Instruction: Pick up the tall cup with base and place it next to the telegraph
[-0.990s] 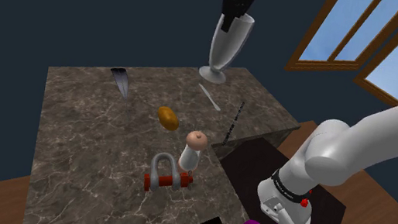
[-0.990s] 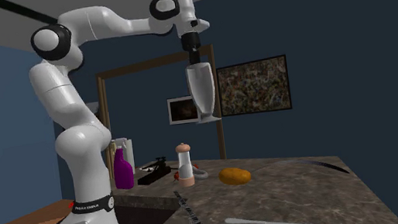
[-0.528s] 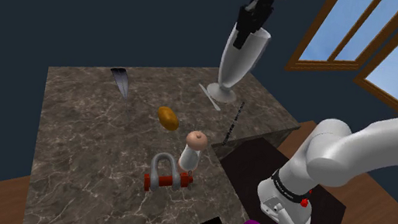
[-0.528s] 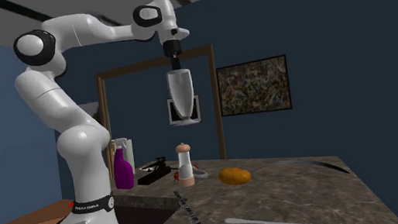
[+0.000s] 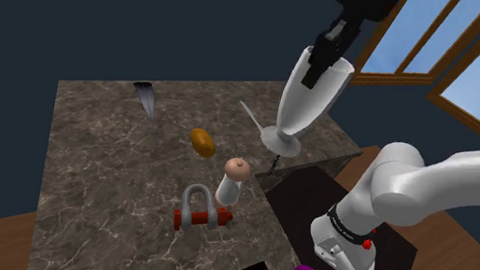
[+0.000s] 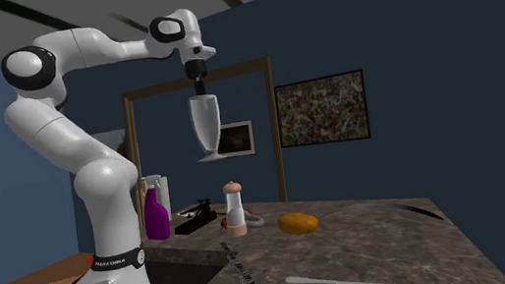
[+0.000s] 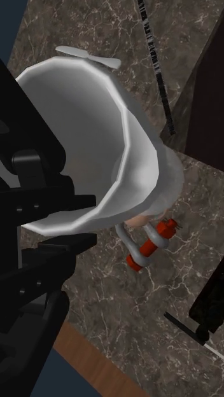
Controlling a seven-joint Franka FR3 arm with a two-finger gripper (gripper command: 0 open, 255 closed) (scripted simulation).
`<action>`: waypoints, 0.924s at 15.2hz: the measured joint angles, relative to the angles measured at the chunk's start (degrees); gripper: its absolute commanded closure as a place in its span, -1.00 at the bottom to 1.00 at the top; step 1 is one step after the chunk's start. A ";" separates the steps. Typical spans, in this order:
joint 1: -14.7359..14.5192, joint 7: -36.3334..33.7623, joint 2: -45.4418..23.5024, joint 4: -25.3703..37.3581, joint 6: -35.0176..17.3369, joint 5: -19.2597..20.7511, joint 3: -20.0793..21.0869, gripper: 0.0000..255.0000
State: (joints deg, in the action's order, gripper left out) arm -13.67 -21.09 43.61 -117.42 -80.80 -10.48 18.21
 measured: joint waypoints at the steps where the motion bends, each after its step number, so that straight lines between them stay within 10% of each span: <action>1: -0.41 -0.84 1.17 -0.19 0.85 -0.59 0.49 1.00; 14: -4.09 -16.56 8.56 3.12 8.05 -11.15 12.37 1.00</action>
State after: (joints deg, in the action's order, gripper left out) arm -17.76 -37.64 52.17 -114.30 -72.75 -21.63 30.58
